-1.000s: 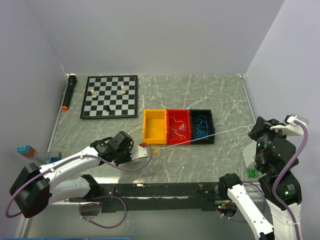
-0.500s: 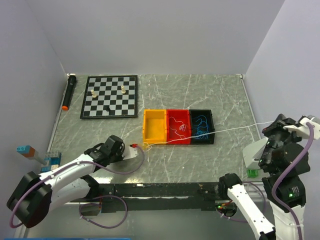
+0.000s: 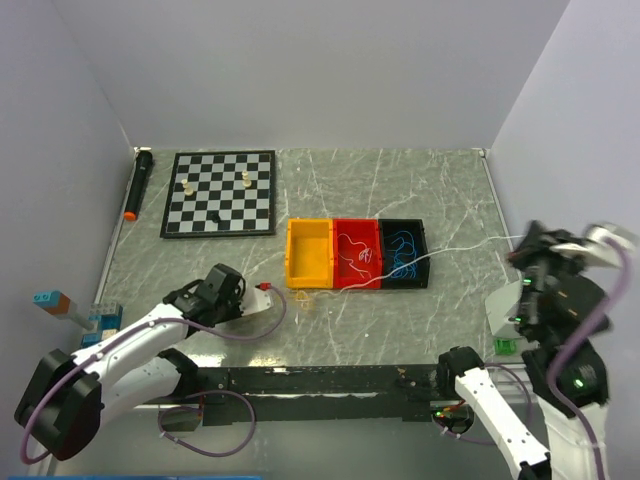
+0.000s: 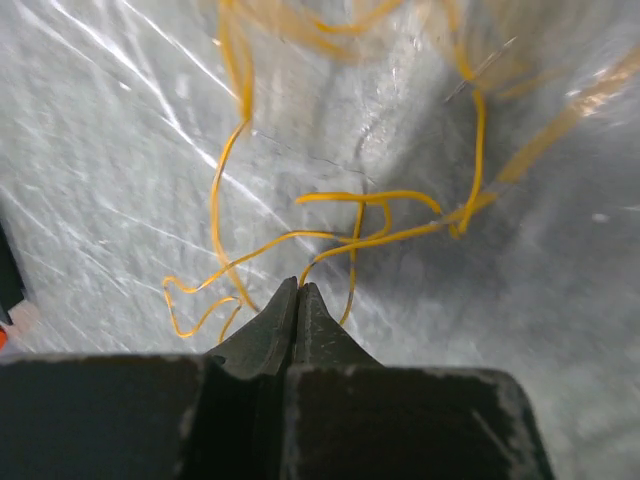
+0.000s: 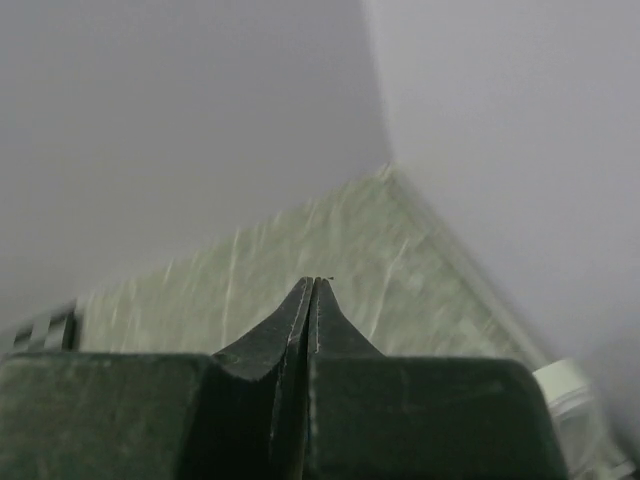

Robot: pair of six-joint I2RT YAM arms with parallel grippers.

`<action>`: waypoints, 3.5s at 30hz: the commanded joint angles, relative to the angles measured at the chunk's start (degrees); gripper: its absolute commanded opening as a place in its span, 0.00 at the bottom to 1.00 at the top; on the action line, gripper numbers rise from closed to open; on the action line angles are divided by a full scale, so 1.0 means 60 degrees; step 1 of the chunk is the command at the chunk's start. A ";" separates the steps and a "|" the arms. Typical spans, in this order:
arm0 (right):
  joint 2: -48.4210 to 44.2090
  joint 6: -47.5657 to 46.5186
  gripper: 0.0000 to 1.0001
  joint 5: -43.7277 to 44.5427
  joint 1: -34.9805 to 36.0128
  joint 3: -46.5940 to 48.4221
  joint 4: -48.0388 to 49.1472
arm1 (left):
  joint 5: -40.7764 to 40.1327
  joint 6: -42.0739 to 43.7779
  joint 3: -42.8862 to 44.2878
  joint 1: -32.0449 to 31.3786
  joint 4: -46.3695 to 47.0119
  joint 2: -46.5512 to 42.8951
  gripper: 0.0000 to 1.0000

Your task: Untangle the cables

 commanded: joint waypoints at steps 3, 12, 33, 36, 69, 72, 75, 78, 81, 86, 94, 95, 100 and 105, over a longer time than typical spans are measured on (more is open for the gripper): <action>-0.0186 0.2582 0.00 -0.5245 0.0070 -0.2725 -0.1755 | 0.1446 -0.0163 0.1464 0.0071 -0.1582 -0.0765 0.03; 0.0852 0.2011 0.00 -0.7306 0.0741 -0.4135 -0.1885 | 0.2048 -0.0162 0.2665 0.0042 -0.2651 -0.0516 0.28; 0.4557 0.1485 0.64 -0.6670 0.5020 -0.4500 0.2344 | 0.3704 -0.1363 0.4177 0.0057 -0.2390 0.0217 0.97; 0.5334 0.1251 0.64 -0.6951 0.5212 -0.4837 0.3238 | 0.3747 -0.1436 0.3985 0.0042 -0.2228 0.0026 0.97; 0.5150 0.0151 0.00 -0.6835 0.7188 -0.5979 0.4486 | 0.4479 -0.3122 0.3795 0.0027 -0.0559 0.1241 0.97; 0.4328 0.0312 0.00 -0.6587 0.7540 -0.6360 0.4253 | 0.4931 -0.2479 0.3619 -0.0031 -0.0120 0.1198 0.97; 0.4018 0.0590 0.00 -0.6062 0.7848 -0.6434 0.3857 | 0.5329 -0.1775 0.3487 -0.0439 0.0159 0.1343 0.97; 0.4091 0.0985 0.00 -0.5678 0.8126 -0.6347 0.3520 | 0.5257 -0.1087 0.3384 -0.1244 0.0393 0.1724 0.97; 0.4150 0.1162 0.00 -0.5443 0.8346 -0.6376 0.3461 | 0.5417 -0.0516 0.3296 -0.1715 0.0643 0.2221 0.97; 0.4223 0.1571 0.00 -0.5004 0.8639 -0.6332 0.3168 | 0.5417 -0.0074 0.2975 -0.1818 0.1330 0.2881 0.97; 0.4003 0.2172 0.00 -0.4754 0.8991 -0.6800 0.3300 | 0.5665 -0.0718 0.2841 -0.1818 0.2592 0.3364 0.97; 0.4032 0.2187 0.00 -0.4725 0.9006 -0.6801 0.3270 | 0.5753 -0.0791 0.2871 -0.1847 0.2635 0.3438 0.98; 0.3974 0.2246 0.00 -0.4564 0.9021 -0.6830 0.3197 | 0.6061 -0.0397 0.2842 -0.1994 0.2695 0.3834 0.81; 0.3711 0.2378 0.00 -0.4403 0.9021 -0.6888 0.3124 | 0.6120 -0.0265 0.2842 -0.2140 0.2753 0.4039 0.62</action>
